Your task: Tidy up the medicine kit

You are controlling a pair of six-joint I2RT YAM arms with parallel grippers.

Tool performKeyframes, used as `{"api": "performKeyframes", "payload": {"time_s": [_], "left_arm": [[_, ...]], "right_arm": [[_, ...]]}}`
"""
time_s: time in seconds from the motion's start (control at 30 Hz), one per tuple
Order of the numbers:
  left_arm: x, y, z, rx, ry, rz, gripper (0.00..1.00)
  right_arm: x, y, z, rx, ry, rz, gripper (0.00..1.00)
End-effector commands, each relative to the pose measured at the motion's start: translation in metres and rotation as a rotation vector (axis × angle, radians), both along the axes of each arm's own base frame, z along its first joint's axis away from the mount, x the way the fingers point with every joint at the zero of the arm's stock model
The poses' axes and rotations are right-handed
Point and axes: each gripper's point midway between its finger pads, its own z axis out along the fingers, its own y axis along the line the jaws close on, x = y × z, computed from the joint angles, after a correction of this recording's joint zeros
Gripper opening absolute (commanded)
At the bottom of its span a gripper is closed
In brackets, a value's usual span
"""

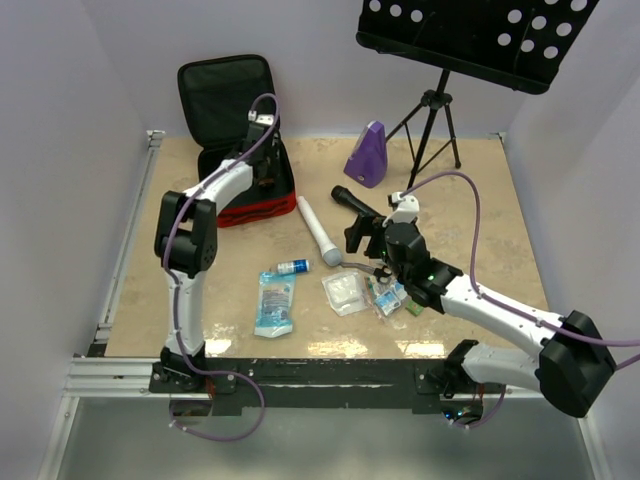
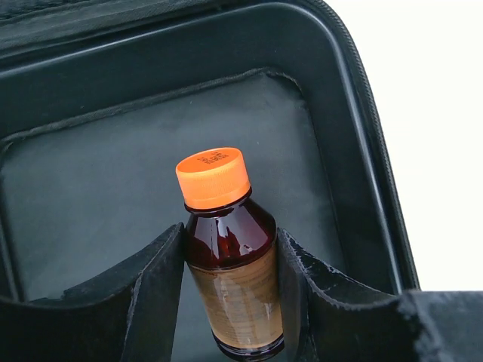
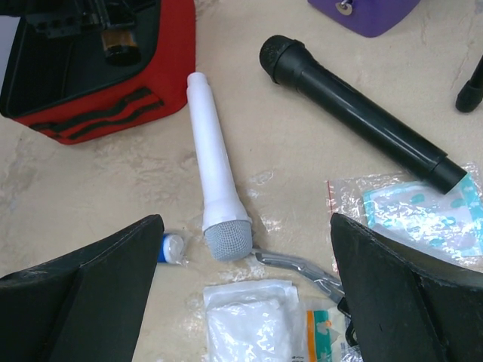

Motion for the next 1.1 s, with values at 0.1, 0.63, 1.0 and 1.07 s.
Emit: {"api": "performKeyframes", "payload": {"time_s": [0.1, 0.63, 1.0, 1.07], "left_arm": [[0.031, -0.005, 0.003, -0.016, -0.066, -0.014, 0.18], [0.023, -0.025, -0.040, -0.129, -0.001, -0.041, 0.16], [-0.055, -0.013, -0.055, -0.175, 0.031, -0.008, 0.11], [-0.043, -0.014, -0.041, -0.171, 0.000, -0.012, 0.11]], "right_arm": [[0.003, 0.012, 0.018, 0.050, -0.035, 0.043, 0.97], [0.000, 0.015, 0.000, 0.024, 0.009, 0.062, 0.97], [0.000, 0.012, 0.000, 0.023, 0.005, 0.049, 0.97], [0.000, 0.011, 0.003, 0.023, 0.001, 0.047, 0.97]]}}
